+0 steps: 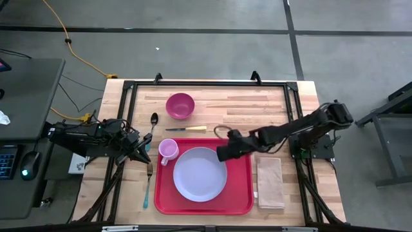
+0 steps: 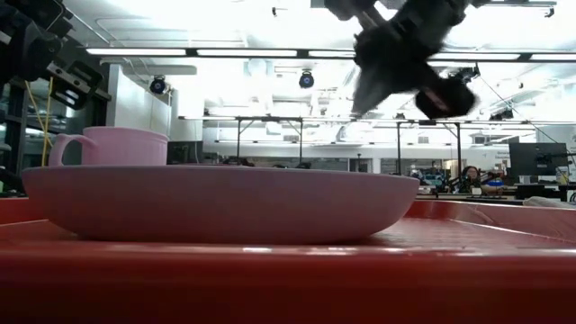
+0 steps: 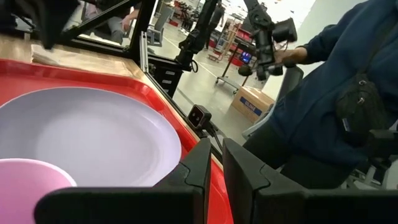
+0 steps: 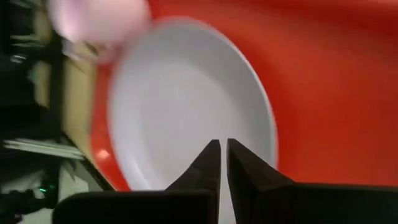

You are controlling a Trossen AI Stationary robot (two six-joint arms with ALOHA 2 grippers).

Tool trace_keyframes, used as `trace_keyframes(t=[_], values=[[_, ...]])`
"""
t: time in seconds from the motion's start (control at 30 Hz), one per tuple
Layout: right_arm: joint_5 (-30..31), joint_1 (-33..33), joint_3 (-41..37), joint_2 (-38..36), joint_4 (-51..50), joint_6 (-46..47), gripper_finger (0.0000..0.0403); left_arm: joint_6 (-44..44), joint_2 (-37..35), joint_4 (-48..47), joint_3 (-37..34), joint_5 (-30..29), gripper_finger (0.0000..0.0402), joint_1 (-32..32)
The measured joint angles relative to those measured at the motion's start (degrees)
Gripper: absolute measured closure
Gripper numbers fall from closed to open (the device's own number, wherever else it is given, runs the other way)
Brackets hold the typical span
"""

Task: Set up tray
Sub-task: Put the red bowl on top of the white plate on the red tray

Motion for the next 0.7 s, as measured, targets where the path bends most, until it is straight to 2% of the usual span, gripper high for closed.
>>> trace_keyframes(t=[0.2, 0.53, 0.7], values=[[3.0, -6.0, 0.0, -2.0, 13.0, -12.8, 0.0402, 0.0, 0.0, 0.0, 0.0, 0.0, 0.0328, 0.0], [-3.3, -16.1, 0.0, -1.9, 24.9, -27.4, 0.0403, 0.0, 0.0, 0.6, -0.1, 0.0, 0.0328, 0.0], [-3.4, -20.9, 0.0, -1.9, 32.9, -36.9, 0.0403, 0.0, 0.0, 0.9, -0.1, 0.0, 0.0328, 0.0]])
